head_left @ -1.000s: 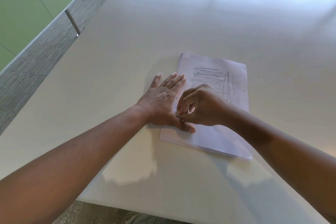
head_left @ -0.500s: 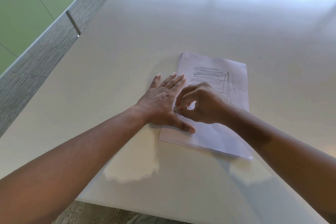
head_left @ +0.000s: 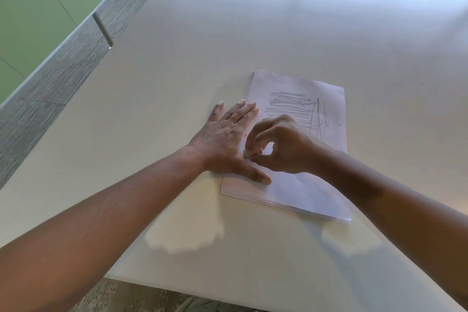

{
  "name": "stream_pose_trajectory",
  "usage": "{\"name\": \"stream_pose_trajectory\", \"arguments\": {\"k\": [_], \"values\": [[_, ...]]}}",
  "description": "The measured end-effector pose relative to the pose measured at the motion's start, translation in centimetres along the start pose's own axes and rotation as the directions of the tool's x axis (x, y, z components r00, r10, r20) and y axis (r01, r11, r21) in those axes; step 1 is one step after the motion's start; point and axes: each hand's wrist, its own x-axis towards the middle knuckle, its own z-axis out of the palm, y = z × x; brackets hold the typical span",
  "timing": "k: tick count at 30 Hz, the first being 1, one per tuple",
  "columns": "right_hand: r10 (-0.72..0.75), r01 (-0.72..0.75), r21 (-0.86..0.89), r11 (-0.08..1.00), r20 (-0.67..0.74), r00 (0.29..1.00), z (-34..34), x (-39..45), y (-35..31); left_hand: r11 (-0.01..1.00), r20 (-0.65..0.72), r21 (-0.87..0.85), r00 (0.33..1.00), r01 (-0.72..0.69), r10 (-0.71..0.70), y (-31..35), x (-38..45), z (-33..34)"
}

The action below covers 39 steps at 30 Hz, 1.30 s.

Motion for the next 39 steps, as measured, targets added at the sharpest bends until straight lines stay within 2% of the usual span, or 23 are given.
{"name": "stream_pose_trajectory", "arguments": {"k": [3,8,14,18,20,26,33,39], "values": [[0.009,-0.010,-0.016,1.000,-0.056,0.998,0.2,0.5,0.0,1.000,-0.008,0.000,1.000,-0.001,0.001,0.2,0.0,0.0],[0.013,-0.013,0.000,1.000,0.034,0.999,-0.2,-0.2,-0.2,1.000,-0.002,-0.001,1.000,0.003,-0.003,0.0,0.0,0.1],[0.053,-0.060,-0.072,0.996,-0.099,0.994,-0.4,0.3,0.2,1.000,-0.003,0.005,1.000,0.002,-0.002,0.0,0.0,0.1],[0.031,-0.032,-0.040,0.999,-0.009,0.999,-0.2,-0.7,-0.8,1.000,-0.002,-0.004,1.000,0.008,-0.008,-0.2,0.2,0.2],[0.039,-0.039,-0.041,0.998,-0.007,0.999,-0.2,-0.8,-0.7,1.000,-0.007,-0.006,1.000,0.007,-0.007,-0.1,0.2,0.2],[0.132,-0.146,-0.083,0.986,-0.160,0.978,-0.4,0.7,1.3,1.000,-0.008,0.005,1.000,0.006,-0.006,0.0,0.0,0.1],[0.065,-0.067,-0.072,0.995,-0.027,0.998,-0.6,-0.1,0.2,1.000,-0.008,-0.013,1.000,0.006,-0.007,-0.1,0.0,0.1],[0.086,-0.101,-0.116,0.988,-0.129,0.988,-0.7,1.3,1.4,1.000,-0.012,0.004,1.000,0.002,-0.001,0.0,0.0,0.1]]}}
